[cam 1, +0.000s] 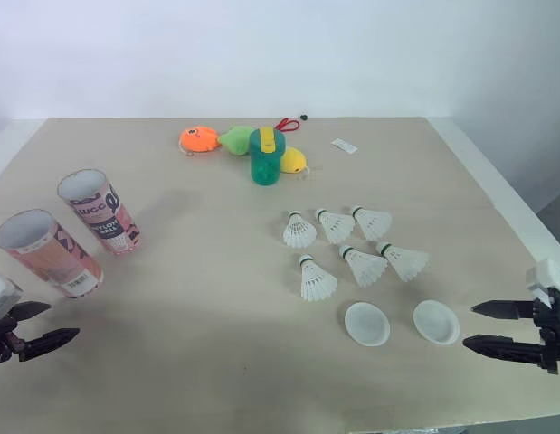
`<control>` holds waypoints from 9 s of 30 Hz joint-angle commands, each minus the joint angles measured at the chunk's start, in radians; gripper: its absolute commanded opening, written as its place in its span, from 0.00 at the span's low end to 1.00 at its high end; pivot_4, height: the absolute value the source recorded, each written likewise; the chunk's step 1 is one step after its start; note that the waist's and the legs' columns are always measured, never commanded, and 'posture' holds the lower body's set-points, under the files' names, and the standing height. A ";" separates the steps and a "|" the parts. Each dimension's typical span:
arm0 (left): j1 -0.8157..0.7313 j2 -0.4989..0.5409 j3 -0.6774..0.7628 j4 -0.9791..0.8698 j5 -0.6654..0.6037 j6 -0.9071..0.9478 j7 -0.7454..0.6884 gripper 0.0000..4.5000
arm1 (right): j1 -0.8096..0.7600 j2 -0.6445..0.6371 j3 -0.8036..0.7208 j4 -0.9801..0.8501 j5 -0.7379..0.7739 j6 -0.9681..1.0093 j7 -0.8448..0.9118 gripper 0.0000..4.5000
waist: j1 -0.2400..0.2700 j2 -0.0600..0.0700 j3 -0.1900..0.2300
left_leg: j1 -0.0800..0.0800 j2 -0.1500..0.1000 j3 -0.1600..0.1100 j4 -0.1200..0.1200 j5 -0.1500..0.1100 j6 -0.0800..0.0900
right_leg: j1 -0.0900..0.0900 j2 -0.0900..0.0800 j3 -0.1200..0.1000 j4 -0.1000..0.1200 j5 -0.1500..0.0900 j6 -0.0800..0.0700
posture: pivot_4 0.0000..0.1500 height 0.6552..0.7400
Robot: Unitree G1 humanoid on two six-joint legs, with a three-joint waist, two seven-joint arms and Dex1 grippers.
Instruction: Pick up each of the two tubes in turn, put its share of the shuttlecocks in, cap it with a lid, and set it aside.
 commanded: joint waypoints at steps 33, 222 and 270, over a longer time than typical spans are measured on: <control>-0.017 -0.326 0.121 -0.198 -0.098 -0.072 0.226 1.00 | -0.556 0.167 0.271 -0.384 0.380 0.170 -0.207 1.00 | -0.013 -0.003 -0.001 | 0.003 0.003 0.001 0.000 0.000 0.000 | 0.002 0.003 0.002 0.000 0.002 0.001 | 1.00 1.00; -0.620 0.088 -0.740 -0.192 0.361 -0.134 -0.164 0.73 | -0.458 0.764 0.702 -0.220 -0.077 -0.207 -0.701 0.01 | 0.002 0.010 -0.004 | -0.004 -0.003 0.004 0.014 -0.004 0.008 | 0.002 0.000 0.010 0.003 0.001 0.010 | 1.00 1.00; -0.676 0.045 -0.775 -0.154 0.375 -0.115 -0.158 0.73 | -0.677 0.834 0.800 -0.185 -0.341 -0.030 -0.938 0.98 | 0.003 0.014 -0.002 | -0.005 -0.005 0.000 0.016 -0.003 0.009 | 0.000 0.000 0.009 0.010 0.000 0.010 | 1.00 1.00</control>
